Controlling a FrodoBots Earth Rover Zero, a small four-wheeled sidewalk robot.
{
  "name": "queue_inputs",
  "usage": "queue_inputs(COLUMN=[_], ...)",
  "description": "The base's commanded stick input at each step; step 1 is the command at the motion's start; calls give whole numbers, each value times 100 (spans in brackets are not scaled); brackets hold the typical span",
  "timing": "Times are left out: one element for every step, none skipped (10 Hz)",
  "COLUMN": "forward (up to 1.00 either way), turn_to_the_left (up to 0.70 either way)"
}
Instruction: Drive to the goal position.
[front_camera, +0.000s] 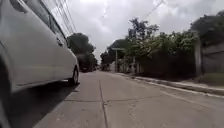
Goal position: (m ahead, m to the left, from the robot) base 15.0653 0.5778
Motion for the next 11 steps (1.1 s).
queue_inputs(forward=[100, 100, 100, 100, 100, 100, 100, 100, 100, 100, 100], turn_to_the_left=[0, 0, 0, 0, 0, 0, 0, 0, 0, 0, 0])
